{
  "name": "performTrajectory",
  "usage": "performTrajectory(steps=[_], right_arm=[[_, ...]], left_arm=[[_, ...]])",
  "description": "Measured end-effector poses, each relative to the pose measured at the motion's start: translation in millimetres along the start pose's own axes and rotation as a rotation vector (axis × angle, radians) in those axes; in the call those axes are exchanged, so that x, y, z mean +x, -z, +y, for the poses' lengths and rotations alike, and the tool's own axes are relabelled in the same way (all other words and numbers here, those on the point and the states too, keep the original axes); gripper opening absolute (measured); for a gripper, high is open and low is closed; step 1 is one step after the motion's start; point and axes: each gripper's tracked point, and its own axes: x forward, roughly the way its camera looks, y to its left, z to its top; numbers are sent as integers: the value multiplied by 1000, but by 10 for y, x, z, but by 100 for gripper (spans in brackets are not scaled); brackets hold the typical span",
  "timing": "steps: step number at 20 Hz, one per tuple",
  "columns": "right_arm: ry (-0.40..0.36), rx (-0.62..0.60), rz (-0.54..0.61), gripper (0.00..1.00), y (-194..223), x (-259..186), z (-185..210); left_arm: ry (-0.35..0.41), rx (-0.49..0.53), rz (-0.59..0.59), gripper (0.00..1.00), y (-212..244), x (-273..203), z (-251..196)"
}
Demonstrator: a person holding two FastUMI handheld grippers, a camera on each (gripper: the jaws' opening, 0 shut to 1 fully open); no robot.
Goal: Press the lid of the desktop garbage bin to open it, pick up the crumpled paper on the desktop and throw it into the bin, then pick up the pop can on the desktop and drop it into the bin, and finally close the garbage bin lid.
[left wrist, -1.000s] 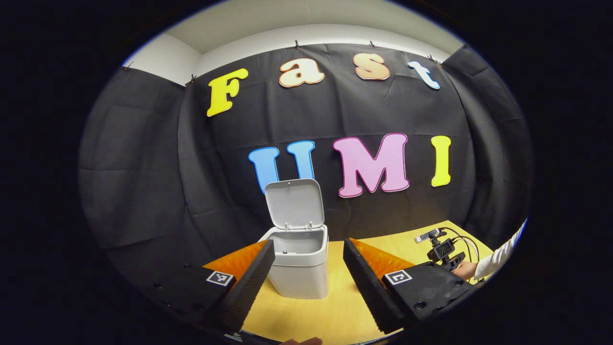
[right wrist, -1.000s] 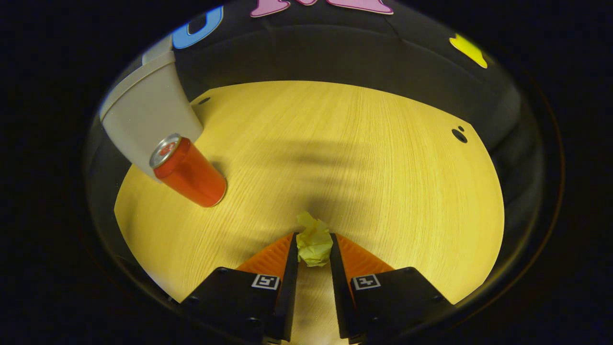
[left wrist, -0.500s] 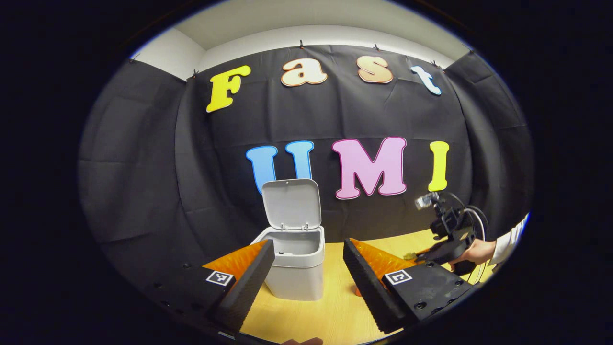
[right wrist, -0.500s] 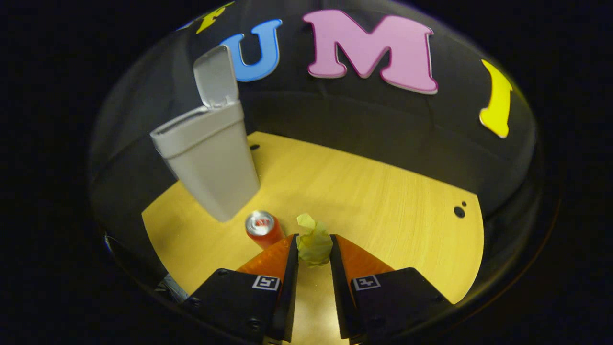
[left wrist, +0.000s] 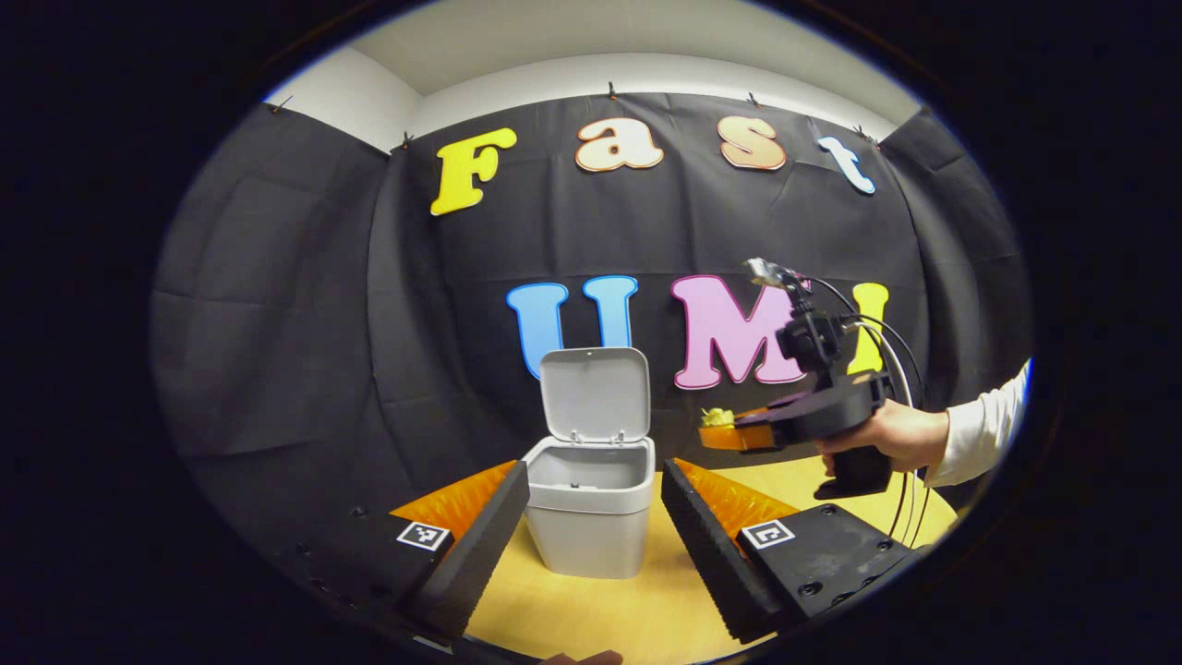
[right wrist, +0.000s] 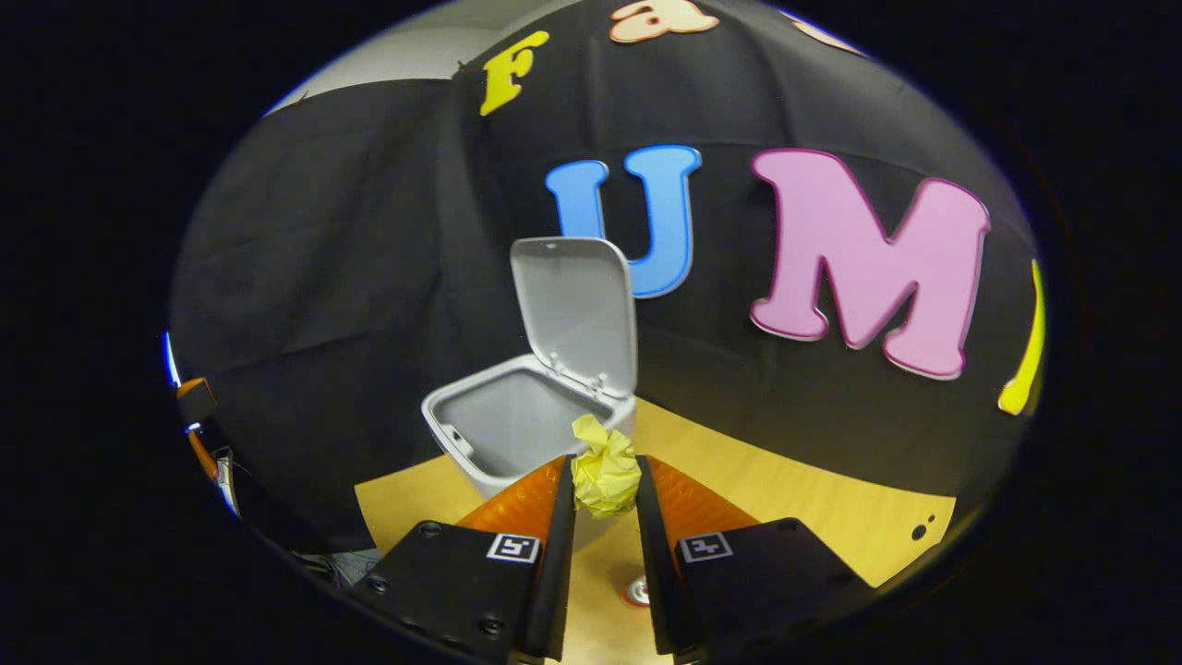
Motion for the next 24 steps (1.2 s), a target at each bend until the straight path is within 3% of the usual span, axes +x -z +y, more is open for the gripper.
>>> performTrajectory(steps=[1,2,3,4,8,10,12,13,15,16,24], right_arm=[[-13,-25,5,40,-51,134,122],[-26,-29,18,27,-72,272,230],[-34,-18,35,27,-50,390,328],[-32,-7,53,40,-6,514,382],[-11,-52,105,41,170,874,472],[-9,-52,136,47,257,991,490],[-15,-38,147,59,285,1030,508],[-14,-40,143,58,283,1048,508],[-17,-44,133,92,269,1023,502],[-16,-43,131,96,266,1004,488],[14,-20,67,98,75,321,19]], left_arm=[[-11,1,-2,99,-11,-19,59],[-21,0,-2,99,3,-52,107],[-35,3,1,99,4,-78,163],[-51,9,1,99,10,-91,217],[-87,16,-1,99,29,-211,344],[-108,22,7,99,74,-252,422],[-114,12,25,99,131,-253,458],[-111,5,31,99,147,-244,452],[-99,-7,37,99,179,-202,413],[-87,-12,35,99,193,-183,374],[113,-63,52,99,503,205,-409]])
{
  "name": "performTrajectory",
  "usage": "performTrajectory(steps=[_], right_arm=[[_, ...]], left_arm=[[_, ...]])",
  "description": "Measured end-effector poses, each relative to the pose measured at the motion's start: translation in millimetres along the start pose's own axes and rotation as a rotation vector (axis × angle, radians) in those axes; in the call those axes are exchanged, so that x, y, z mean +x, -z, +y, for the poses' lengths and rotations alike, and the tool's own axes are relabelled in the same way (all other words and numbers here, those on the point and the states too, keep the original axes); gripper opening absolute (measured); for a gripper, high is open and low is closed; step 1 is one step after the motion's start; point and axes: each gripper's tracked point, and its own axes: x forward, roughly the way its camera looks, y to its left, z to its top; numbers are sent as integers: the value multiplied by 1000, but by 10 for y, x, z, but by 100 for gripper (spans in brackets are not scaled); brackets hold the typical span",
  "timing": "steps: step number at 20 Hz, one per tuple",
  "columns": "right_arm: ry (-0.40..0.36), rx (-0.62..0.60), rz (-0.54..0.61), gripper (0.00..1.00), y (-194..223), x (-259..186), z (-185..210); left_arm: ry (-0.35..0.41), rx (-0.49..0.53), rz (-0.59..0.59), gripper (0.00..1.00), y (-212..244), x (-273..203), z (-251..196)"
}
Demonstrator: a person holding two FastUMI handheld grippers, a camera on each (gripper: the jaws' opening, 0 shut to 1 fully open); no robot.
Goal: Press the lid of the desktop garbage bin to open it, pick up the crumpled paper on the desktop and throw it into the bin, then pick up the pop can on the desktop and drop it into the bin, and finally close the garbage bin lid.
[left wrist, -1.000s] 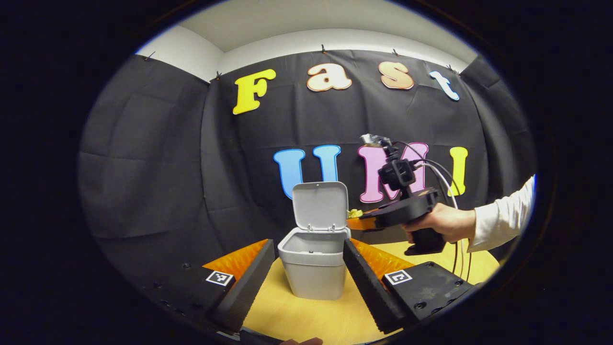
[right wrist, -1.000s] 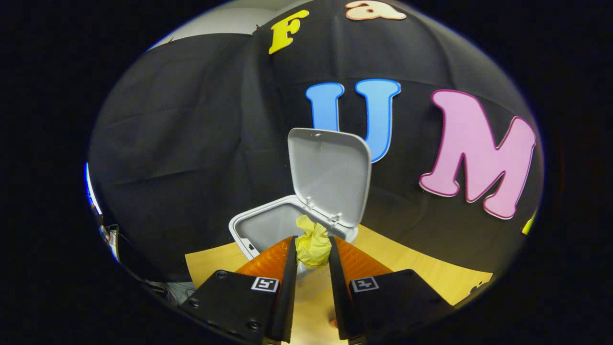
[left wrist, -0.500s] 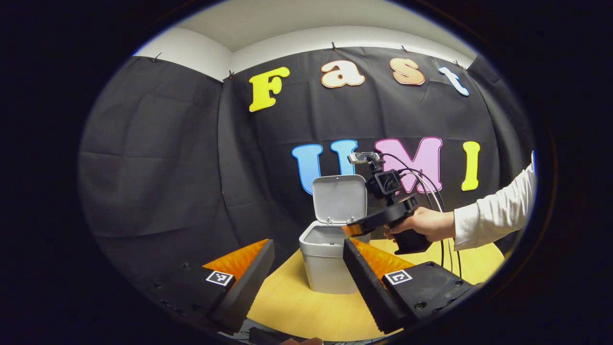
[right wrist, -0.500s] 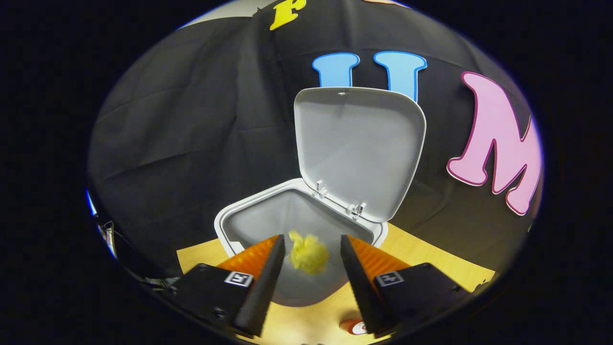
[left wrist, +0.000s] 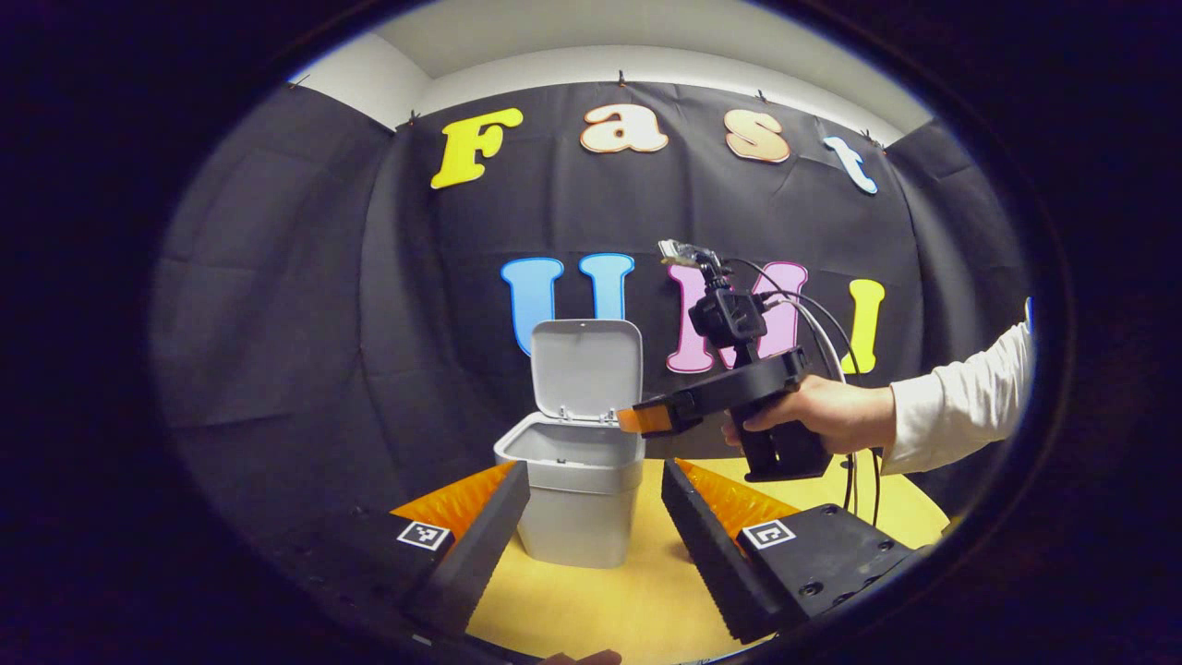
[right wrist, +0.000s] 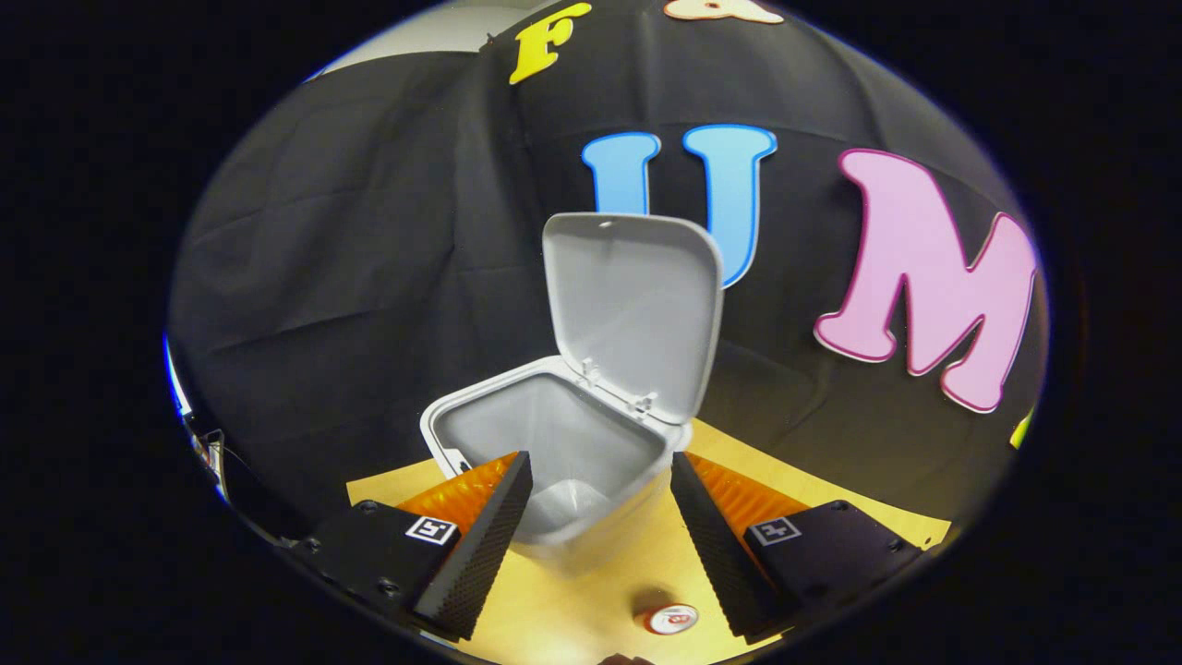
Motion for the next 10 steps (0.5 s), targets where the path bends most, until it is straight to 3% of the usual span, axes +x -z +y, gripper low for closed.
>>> performTrajectory(steps=[5,10], right_arm=[[113,62,-42,98,12,-761,-725],[315,44,-15,98,417,-1632,-1647]], left_arm=[[147,-40,51,99,353,490,-626],[279,-8,72,99,840,1025,-1264]])
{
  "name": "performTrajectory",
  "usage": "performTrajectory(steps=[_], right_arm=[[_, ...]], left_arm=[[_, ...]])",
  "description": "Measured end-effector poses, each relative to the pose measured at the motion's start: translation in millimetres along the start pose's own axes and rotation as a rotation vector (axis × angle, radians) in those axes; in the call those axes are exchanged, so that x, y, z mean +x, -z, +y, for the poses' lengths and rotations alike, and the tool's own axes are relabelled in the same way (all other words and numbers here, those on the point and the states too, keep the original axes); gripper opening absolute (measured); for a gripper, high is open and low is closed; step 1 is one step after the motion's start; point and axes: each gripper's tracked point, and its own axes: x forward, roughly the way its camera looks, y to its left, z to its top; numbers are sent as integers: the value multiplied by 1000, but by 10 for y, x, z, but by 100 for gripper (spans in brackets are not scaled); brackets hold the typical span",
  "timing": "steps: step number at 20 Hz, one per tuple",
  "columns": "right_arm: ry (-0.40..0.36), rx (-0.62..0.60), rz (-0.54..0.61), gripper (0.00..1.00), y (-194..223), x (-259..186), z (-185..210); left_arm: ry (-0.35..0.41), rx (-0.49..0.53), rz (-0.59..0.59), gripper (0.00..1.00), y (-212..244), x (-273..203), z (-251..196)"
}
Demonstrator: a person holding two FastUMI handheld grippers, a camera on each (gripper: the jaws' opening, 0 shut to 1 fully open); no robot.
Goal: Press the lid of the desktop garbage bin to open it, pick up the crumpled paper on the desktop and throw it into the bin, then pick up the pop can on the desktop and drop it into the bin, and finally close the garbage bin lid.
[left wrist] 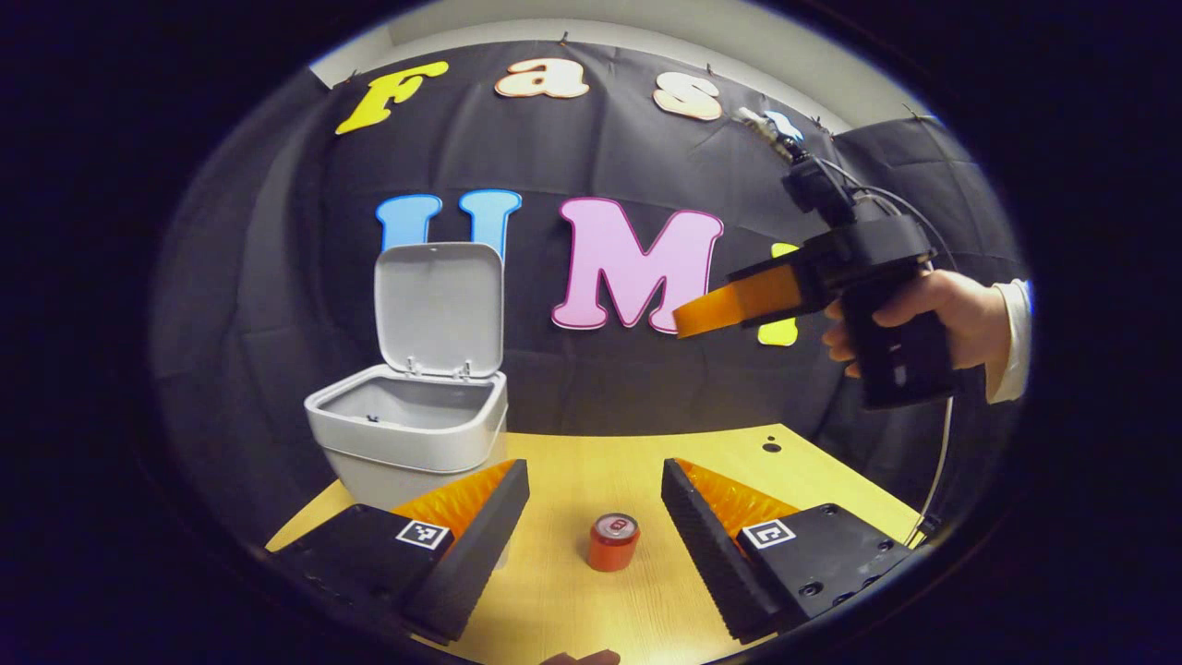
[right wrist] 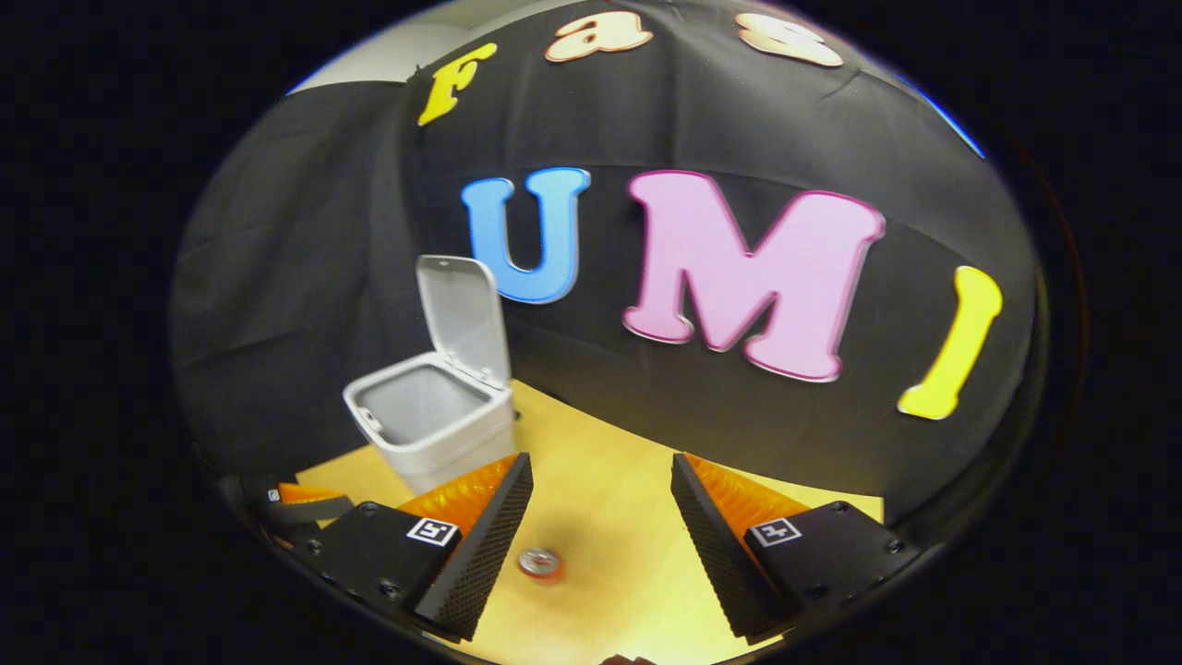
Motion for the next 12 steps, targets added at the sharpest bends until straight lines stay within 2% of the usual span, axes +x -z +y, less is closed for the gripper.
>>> performTrajectory(steps=[5,12], right_arm=[[140,34,46,98,406,-516,-676],[247,79,82,98,744,-929,-1046]], left_arm=[[65,19,51,99,409,481,-270],[59,92,131,100,984,1065,-310]])
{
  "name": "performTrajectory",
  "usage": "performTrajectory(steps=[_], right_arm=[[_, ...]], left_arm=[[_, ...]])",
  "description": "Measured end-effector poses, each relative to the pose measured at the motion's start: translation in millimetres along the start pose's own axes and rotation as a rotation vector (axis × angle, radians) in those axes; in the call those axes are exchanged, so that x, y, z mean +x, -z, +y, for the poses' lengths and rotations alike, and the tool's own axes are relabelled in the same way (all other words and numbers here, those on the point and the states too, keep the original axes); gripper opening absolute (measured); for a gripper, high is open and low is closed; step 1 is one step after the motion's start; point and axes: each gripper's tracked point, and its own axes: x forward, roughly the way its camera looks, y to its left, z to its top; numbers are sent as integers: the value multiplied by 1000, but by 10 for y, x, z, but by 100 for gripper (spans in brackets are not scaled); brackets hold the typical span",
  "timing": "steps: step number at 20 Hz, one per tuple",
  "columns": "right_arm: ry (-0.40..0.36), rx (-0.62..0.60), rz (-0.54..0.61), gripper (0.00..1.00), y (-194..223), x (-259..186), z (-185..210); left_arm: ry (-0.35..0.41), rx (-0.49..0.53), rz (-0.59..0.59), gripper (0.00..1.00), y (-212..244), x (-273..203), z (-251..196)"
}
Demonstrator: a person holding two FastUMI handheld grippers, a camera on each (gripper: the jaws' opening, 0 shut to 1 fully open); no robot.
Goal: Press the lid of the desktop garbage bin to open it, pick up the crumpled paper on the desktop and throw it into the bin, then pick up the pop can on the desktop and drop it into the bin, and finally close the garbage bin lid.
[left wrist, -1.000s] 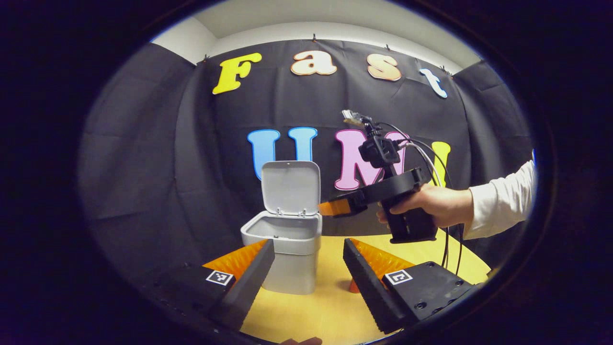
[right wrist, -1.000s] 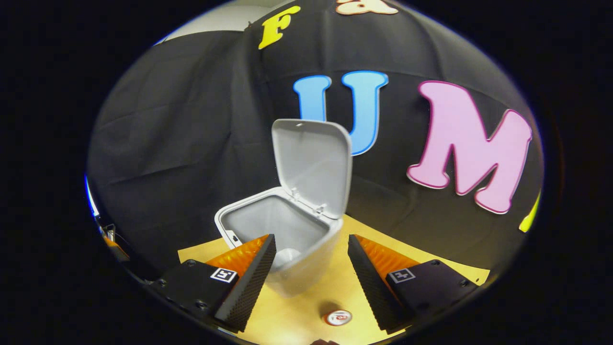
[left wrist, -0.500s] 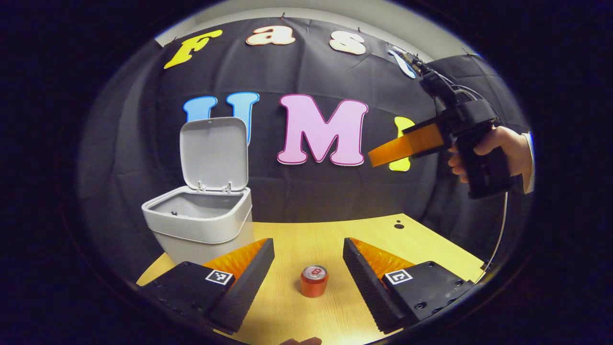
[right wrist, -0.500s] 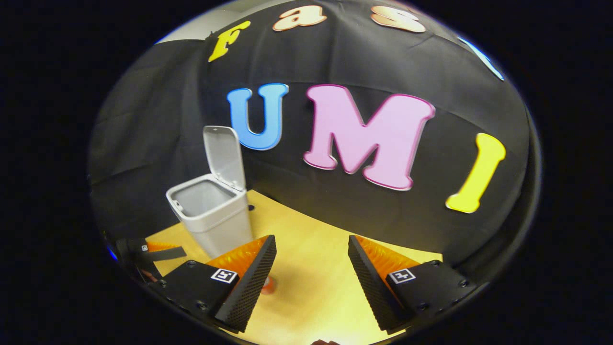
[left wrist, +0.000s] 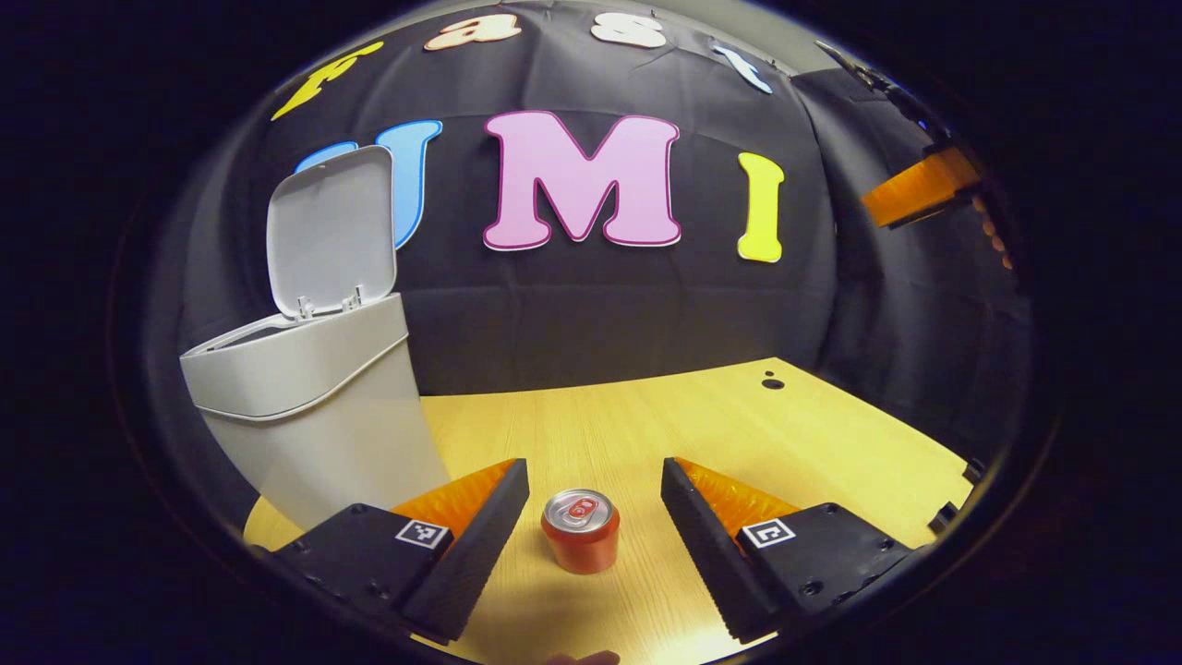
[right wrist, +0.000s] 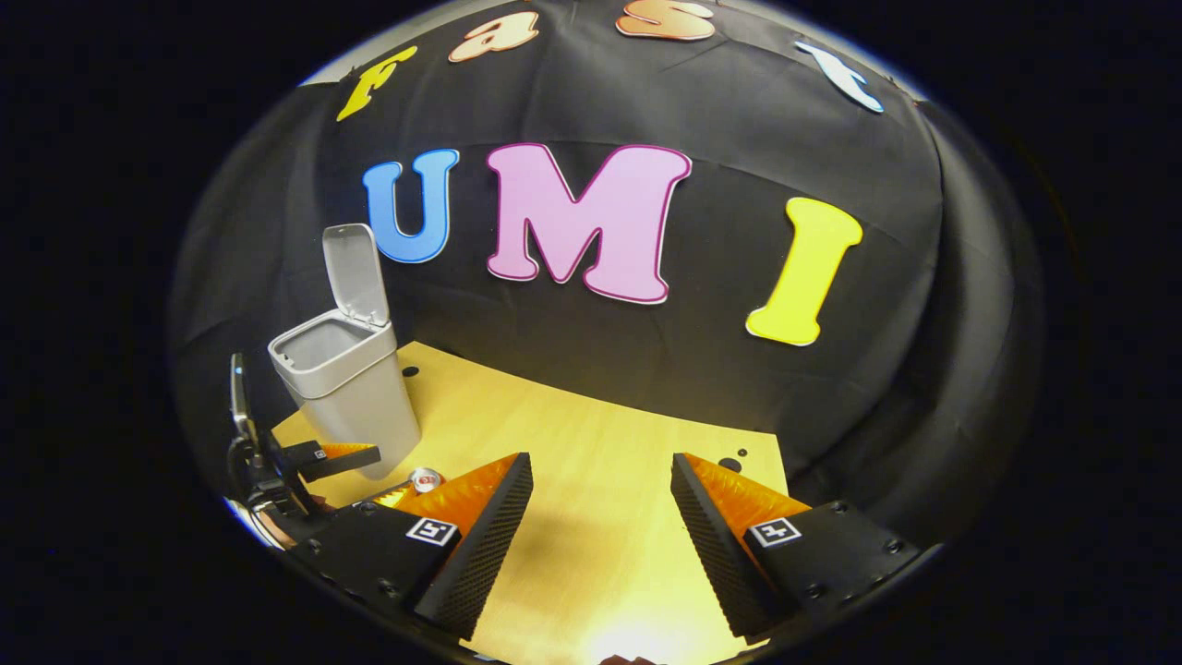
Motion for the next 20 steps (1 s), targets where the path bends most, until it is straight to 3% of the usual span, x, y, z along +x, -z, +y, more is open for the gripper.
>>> performTrajectory(steps=[10,20], right_arm=[[48,-4,29,98,104,-95,-142],[40,-21,42,98,164,-105,-111]], left_arm=[[-29,-86,98,100,422,516,102],[-28,-87,194,99,821,730,86]])
